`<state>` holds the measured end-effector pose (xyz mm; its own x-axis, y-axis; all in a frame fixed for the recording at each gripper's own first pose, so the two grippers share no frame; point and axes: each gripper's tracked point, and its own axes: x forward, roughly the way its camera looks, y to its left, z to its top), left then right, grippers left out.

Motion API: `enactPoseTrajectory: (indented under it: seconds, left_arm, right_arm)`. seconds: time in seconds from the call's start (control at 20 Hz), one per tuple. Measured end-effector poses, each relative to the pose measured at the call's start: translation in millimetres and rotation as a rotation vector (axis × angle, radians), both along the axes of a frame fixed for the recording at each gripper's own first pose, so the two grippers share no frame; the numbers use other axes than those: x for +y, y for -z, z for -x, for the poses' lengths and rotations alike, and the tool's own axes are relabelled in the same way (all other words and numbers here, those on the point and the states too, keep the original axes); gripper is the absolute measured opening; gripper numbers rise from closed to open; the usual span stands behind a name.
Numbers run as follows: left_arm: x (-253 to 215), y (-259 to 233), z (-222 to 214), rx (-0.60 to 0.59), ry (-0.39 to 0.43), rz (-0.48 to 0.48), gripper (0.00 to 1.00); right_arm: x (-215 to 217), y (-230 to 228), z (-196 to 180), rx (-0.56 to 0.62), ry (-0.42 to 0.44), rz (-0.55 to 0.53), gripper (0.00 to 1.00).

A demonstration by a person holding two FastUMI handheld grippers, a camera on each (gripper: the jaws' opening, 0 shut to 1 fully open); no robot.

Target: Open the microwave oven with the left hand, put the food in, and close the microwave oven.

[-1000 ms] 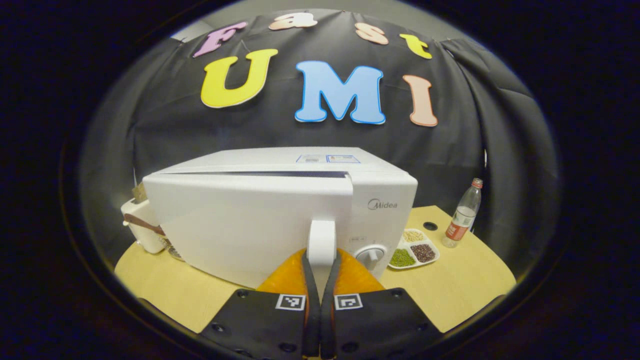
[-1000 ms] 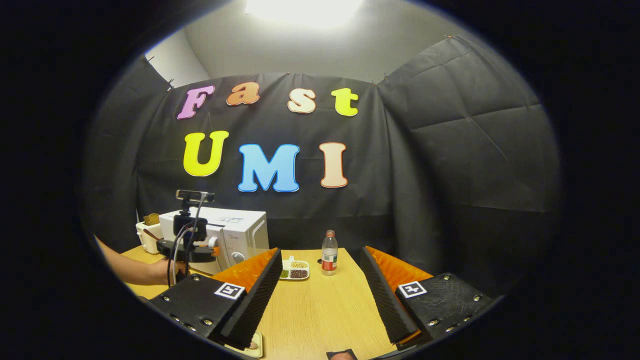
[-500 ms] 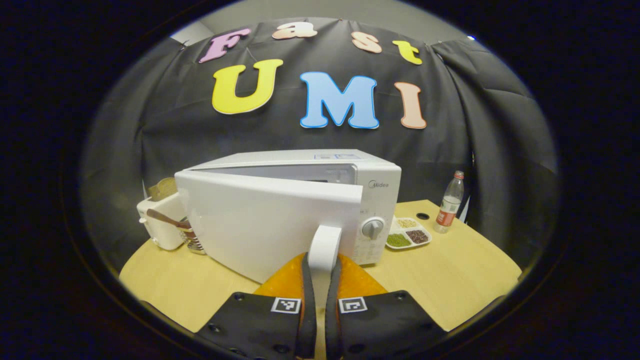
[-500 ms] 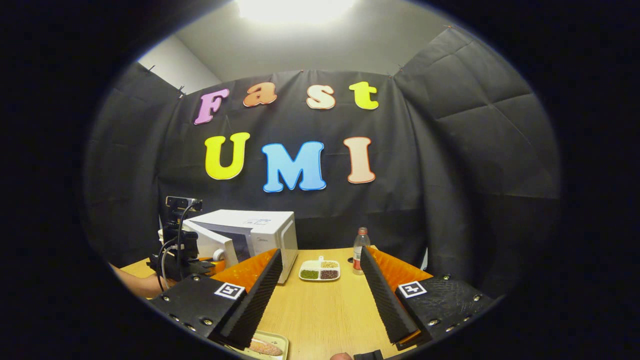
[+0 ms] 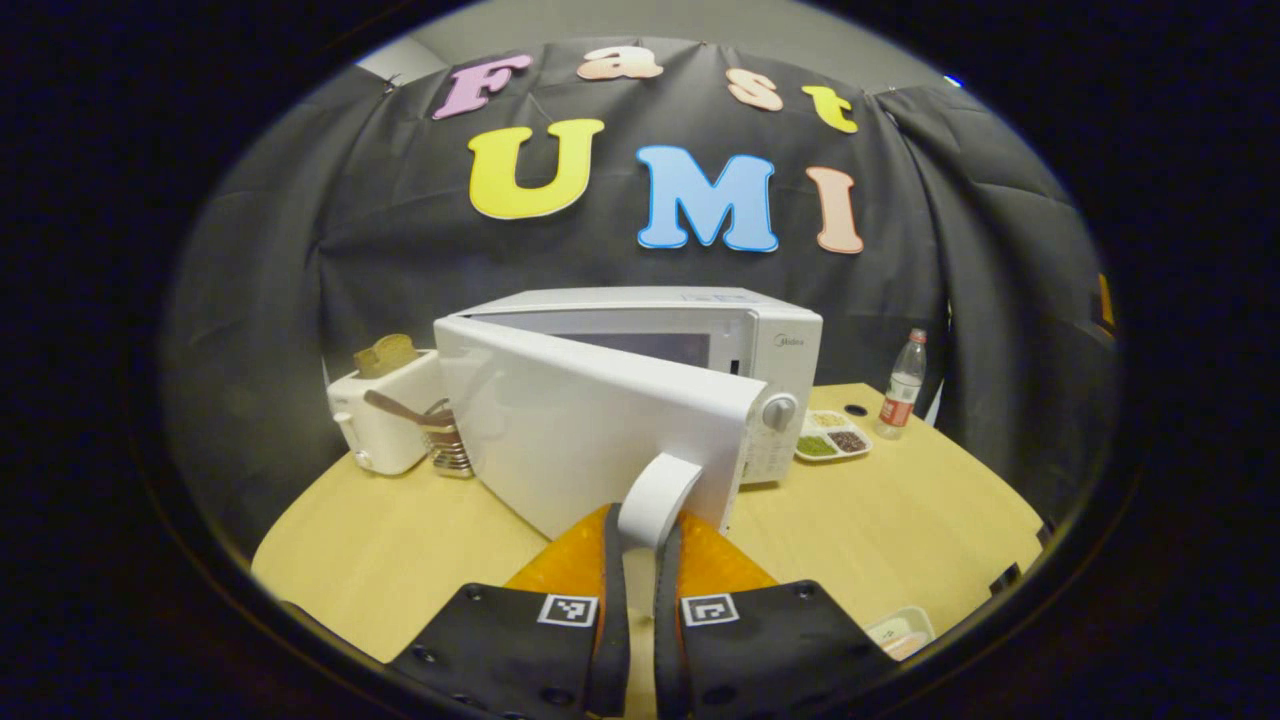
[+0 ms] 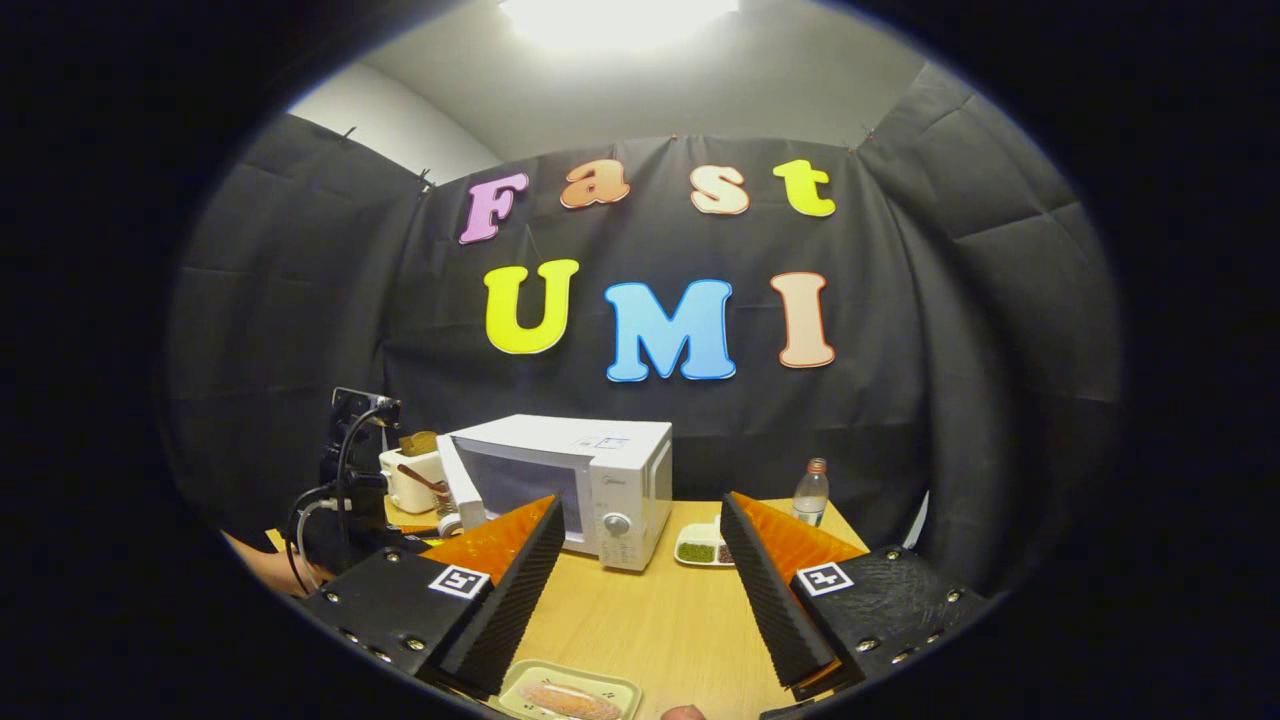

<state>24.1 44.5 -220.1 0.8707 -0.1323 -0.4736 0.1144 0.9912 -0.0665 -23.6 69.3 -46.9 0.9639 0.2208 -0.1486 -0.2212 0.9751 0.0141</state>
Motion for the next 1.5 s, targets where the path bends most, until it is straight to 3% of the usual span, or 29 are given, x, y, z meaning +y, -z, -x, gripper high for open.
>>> enactPoseTrajectory:
  seconds: [0.3, 0.9, 1.15, 1.3, 1.5]
  left_arm:
    - [43.4, -0.1, 27.5, -0.002, -0.007, -0.019, 0.18]
    - [124.4, 2.5, 59.6, -0.036, 0.042, -0.009, 0.2]
    - [186.5, 7.8, 68.3, -0.037, -0.021, 0.002, 0.2]
    - [217.0, 13.9, 73.2, -0.028, -0.062, 0.061, 0.2]
    - [229.3, 16.6, 72.4, -0.024, -0.061, 0.087, 0.19]
  right_arm:
    - [49.1, 4.1, -0.5, 0.006, -0.078, 0.003, 0.96]
    - [137.8, 12.6, 6.7, 0.001, -0.14, 0.036, 0.96]
    - [166.6, 13.8, 7.0, -0.008, -0.155, 0.06, 0.96]
    - [179.6, 16.8, 7.8, 0.012, -0.167, 0.066, 0.96]
    - [183.7, 19.4, 7.3, 0.032, -0.211, 0.113, 0.96]
